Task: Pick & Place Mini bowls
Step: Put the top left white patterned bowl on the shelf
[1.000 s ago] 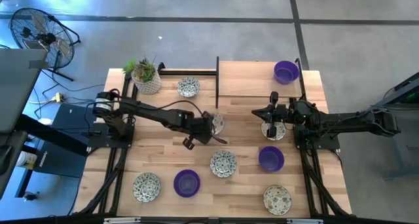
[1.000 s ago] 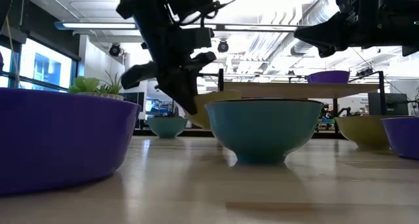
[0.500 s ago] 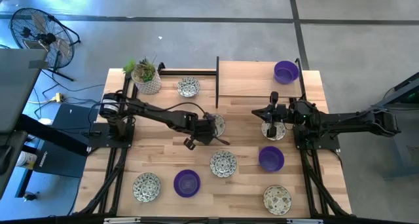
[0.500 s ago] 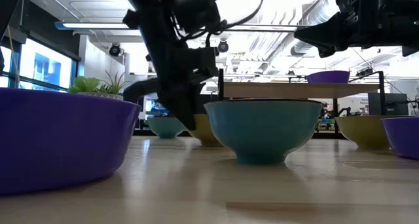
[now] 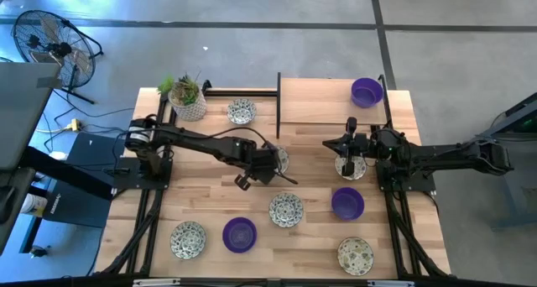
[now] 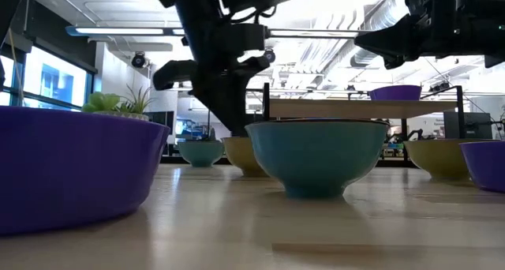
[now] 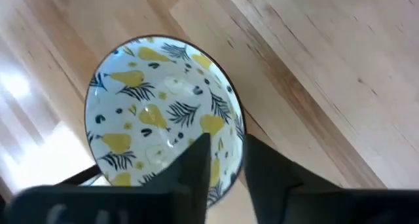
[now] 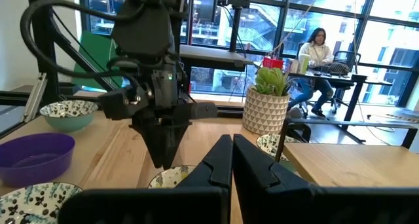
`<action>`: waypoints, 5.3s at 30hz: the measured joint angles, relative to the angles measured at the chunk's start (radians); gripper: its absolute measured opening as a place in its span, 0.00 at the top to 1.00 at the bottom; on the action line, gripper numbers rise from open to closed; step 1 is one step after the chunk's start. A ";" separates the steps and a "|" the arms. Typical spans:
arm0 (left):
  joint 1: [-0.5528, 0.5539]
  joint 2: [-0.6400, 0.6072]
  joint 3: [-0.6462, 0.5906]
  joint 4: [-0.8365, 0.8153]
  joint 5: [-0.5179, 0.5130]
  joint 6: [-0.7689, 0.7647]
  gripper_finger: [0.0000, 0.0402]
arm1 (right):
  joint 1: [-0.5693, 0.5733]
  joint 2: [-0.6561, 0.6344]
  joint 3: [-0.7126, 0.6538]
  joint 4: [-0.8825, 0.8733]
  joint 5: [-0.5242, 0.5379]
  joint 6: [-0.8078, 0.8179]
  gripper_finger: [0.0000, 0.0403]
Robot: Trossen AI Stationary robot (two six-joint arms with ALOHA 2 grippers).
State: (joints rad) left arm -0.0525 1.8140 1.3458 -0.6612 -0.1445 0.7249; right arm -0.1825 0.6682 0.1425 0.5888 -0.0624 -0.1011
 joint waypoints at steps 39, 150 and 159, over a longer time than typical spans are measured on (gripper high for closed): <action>0.178 -0.526 -0.924 1.370 0.219 -0.102 0.99 | 0.127 0.264 0.293 -0.293 0.117 -0.012 1.00; 0.229 -0.548 -1.062 1.522 0.337 -0.148 0.99 | 0.340 0.793 0.935 -1.085 0.204 -0.119 0.98; 0.229 -0.548 -1.062 1.523 0.336 -0.148 0.99 | 0.348 0.556 0.947 -1.188 0.264 -0.038 0.97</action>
State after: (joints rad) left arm 0.1761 1.2655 0.2840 0.8616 0.1917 0.5770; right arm 0.1659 1.2244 1.0900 -0.5991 0.2021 -0.1389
